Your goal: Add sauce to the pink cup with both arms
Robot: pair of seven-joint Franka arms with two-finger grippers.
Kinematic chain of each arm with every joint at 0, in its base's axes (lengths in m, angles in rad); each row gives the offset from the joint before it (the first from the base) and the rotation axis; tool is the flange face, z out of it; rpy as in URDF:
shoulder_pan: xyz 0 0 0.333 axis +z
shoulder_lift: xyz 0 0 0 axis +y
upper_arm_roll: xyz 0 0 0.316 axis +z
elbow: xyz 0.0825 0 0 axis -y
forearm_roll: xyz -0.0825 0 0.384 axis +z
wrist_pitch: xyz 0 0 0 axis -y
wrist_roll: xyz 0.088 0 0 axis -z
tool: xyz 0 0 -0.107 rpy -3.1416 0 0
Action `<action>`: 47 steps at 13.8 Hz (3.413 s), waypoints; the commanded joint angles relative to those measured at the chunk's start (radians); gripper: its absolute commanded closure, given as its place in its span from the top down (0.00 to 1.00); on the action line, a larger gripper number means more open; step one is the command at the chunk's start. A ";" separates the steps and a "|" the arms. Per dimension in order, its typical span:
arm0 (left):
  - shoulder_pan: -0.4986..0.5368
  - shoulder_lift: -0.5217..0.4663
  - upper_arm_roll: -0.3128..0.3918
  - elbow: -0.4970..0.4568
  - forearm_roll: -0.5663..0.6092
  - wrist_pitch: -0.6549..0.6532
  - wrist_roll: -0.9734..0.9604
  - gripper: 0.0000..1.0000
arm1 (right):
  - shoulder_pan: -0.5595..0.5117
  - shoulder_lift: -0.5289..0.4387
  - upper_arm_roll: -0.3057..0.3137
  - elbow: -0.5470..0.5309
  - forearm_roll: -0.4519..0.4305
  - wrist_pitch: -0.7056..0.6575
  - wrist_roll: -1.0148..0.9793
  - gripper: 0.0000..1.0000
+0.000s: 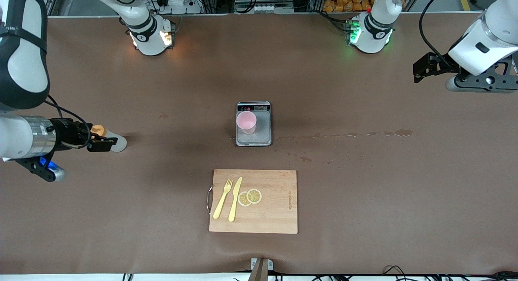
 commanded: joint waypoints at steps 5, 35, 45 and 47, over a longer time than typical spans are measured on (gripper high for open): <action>0.007 0.005 0.000 0.015 -0.016 -0.005 0.007 1.00 | 0.017 -0.359 -0.013 -0.419 -0.080 0.273 -0.309 1.00; 0.007 0.009 0.002 0.015 -0.016 -0.004 0.007 1.00 | -0.029 -0.564 -0.016 -0.683 -0.114 0.525 -0.679 1.00; 0.007 0.011 0.002 0.015 -0.016 -0.005 0.007 1.00 | -0.029 -0.542 -0.013 -0.619 -0.131 0.488 -0.688 1.00; 0.007 0.011 0.002 0.015 -0.016 -0.004 0.007 1.00 | -0.026 -0.542 -0.013 -0.618 -0.144 0.487 -0.694 1.00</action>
